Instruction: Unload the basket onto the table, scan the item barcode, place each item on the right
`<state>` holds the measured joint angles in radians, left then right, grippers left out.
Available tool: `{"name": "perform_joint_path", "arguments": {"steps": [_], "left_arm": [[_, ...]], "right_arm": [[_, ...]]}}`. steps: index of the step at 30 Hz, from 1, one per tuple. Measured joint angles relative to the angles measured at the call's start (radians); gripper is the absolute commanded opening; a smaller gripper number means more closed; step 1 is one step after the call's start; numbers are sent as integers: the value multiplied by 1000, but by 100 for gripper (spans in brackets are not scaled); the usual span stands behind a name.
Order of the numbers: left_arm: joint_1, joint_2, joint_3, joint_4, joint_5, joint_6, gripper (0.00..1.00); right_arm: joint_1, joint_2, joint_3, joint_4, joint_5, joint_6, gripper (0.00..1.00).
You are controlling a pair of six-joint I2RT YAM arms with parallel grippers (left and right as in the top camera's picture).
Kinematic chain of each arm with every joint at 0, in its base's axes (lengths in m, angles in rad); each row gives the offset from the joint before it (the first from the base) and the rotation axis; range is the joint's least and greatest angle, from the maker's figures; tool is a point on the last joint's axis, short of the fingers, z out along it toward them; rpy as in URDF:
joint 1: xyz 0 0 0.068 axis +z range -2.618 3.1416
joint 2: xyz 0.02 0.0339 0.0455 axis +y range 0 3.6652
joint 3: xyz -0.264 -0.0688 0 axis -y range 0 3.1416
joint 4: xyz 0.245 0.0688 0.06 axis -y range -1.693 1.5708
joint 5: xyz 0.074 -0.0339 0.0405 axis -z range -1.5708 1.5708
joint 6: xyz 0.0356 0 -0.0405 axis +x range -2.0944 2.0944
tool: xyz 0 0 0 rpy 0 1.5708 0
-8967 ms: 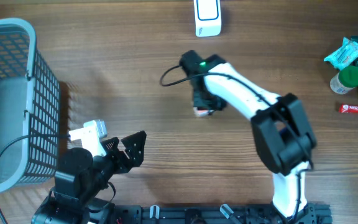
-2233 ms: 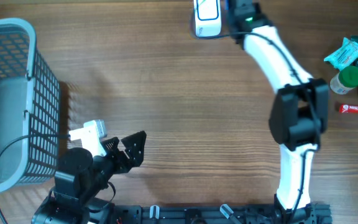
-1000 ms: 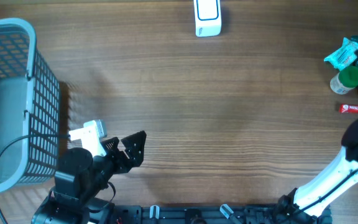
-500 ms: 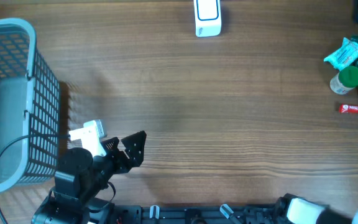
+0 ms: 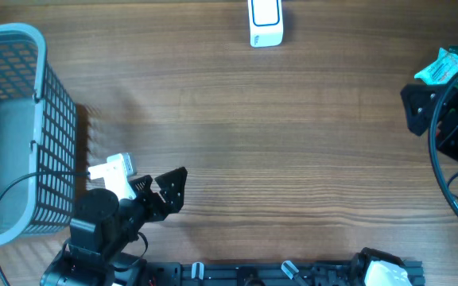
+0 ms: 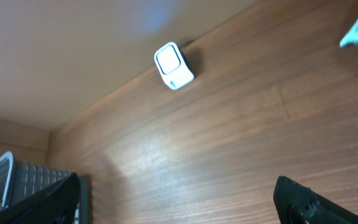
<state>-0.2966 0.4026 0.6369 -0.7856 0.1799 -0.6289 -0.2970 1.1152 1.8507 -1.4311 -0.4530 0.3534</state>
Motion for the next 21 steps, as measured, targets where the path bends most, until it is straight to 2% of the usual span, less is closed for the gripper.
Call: {"name": "perform_joint_path", "arguments": {"steps": [7,11,17,21], "left_arm": [[0,0,0,0,0,0,100],[0,0,0,0,0,0,100],[0,0,0,0,0,0,100],[0,0,0,0,0,0,100]], "right_arm": [[0,5,-7,-78,8,-24,100],[37,3,-88,-12,10,-90,100],[128,-68,-389,297,11,-156,100],[179,-207,-675,615,-20,-172,100]]}}
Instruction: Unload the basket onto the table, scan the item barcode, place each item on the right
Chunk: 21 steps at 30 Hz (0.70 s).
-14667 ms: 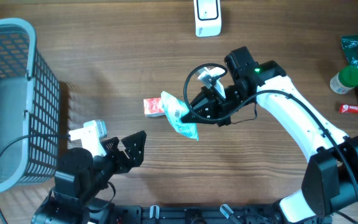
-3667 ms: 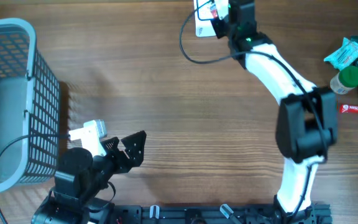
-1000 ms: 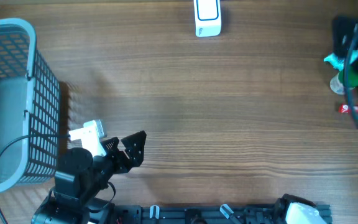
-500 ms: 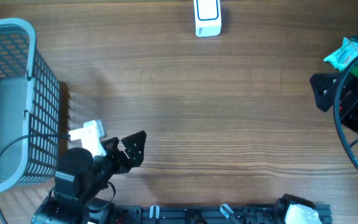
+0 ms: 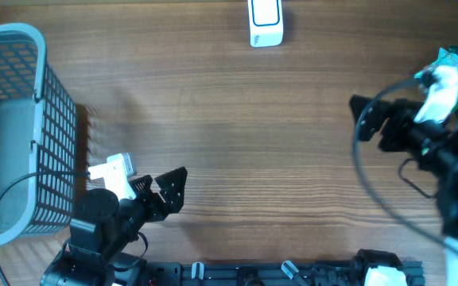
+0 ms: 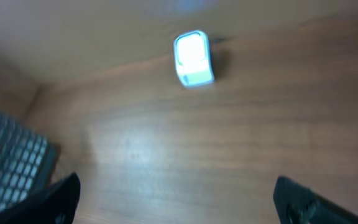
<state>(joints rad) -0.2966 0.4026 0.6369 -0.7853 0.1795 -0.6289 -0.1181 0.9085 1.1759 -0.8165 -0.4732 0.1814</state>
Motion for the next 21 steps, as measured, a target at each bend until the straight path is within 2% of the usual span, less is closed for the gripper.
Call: {"name": "perform_joint_path", "arguments": {"steps": [8,12,18,21], "left_arm": [[0,0,0,-1,0,0,100],[0,0,0,0,0,0,100],[0,0,0,0,0,0,100],[0,0,0,0,0,0,100]], "right_arm": [[30,-318,-520,602,-46,80,100],[30,-439,-721,832,-51,95,100],[31,-600,-953,1048,-50,103,100],[35,-700,-1048,1094,-48,100,100]]}}
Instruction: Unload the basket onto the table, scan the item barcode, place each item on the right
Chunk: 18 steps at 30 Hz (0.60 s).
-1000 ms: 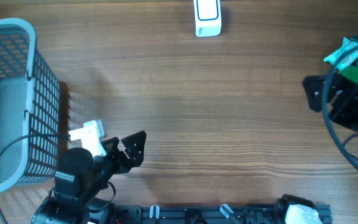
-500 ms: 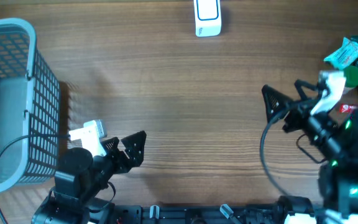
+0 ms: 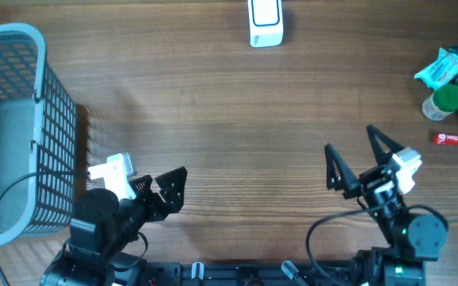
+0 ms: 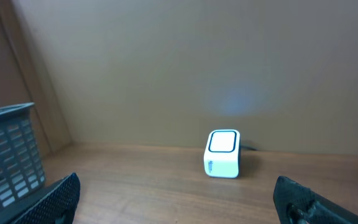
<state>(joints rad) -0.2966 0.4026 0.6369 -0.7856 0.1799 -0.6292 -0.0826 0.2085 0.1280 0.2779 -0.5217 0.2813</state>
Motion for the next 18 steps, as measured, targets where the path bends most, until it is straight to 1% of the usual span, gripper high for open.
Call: {"name": "perform_joint_path", "arguments": {"steps": [5,7,10,14,18], "left_arm": [[0,0,0,0,0,0,100],[0,0,0,0,0,0,100],[0,0,0,0,0,0,100],[0,0,0,0,0,0,100],[0,0,0,0,0,0,100]], "right_arm": [[2,-112,-64,3,2,-26,100],[2,-174,-89,0,7,-58,100],[8,-190,-101,-18,54,-52,100],[38,-191,-114,-126,196,18,100],[48,-193,-119,-233,286,54,100]]}}
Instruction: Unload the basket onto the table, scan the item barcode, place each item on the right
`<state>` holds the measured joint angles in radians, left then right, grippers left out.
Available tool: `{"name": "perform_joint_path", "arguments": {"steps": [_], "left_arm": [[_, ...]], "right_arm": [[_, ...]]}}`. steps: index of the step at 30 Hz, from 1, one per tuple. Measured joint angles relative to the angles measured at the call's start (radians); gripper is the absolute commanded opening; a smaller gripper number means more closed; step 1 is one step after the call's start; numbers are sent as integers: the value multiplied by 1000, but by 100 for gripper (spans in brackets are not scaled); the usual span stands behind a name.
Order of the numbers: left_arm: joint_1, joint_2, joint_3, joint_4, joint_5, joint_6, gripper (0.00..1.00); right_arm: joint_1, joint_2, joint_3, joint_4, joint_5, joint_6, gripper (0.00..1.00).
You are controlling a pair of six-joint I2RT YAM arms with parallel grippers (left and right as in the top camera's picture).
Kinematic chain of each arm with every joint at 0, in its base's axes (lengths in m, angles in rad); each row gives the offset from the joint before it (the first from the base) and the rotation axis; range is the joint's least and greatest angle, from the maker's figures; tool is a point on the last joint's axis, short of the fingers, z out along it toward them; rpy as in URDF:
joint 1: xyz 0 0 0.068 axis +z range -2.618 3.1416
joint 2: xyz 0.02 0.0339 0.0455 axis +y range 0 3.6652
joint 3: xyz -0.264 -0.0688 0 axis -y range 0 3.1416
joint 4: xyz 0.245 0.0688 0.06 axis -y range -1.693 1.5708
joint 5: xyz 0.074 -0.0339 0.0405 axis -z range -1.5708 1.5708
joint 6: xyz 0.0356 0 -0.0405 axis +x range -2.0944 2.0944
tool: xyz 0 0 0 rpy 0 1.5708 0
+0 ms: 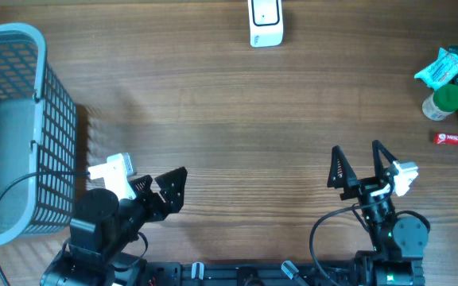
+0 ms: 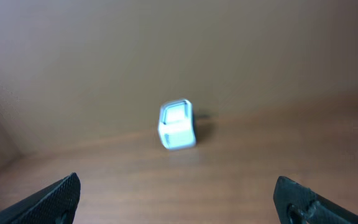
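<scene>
The white barcode scanner (image 1: 265, 22) stands at the table's far edge in the middle; the right wrist view shows it blurred, straight ahead (image 2: 178, 124). Several packaged items lie at the right edge, among them a teal packet (image 1: 444, 65) and a green-capped bottle (image 1: 444, 99). My right gripper (image 1: 358, 156) is near the front edge, right of centre, open wide with nothing between its fingers (image 2: 51, 199). My left gripper (image 1: 169, 189) rests at the front left, pointing right; whether its jaws are parted does not show.
A grey wire basket (image 1: 22, 40) fills the left side of the table. A small red packet (image 1: 452, 137) lies by the other items at the right edge. Cables trail from both arm bases along the front edge.
My right gripper has turned slightly and sits a little nearer the front edge, still open and empty. In its view the scanner has shifted left and up. The left arm is unchanged.
My right gripper was first at the right edge over the pile of items, open. Then it was blurred just left of the pile. Later it stood at the front right, far from the items, empty. All items remain at the right edge; the left arm stayed put.
</scene>
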<state>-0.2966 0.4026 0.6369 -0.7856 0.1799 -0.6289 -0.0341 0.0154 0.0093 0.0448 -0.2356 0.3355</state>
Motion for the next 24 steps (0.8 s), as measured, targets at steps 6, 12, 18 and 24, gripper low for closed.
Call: {"name": "perform_joint_path", "arguments": {"steps": [6,12,18,24], "left_arm": [[0,0,0,0,0,0,100],[0,0,0,0,0,0,100],[0,0,0,0,0,0,100],[0,0,0,0,0,0,99]], "right_arm": [[0,0,-3,-41,45,3,100],[0,0,-3,-41,58,0,100],[0,0,-3,-41,58,0,100],[0,0,-3,-41,58,0,100]]}}
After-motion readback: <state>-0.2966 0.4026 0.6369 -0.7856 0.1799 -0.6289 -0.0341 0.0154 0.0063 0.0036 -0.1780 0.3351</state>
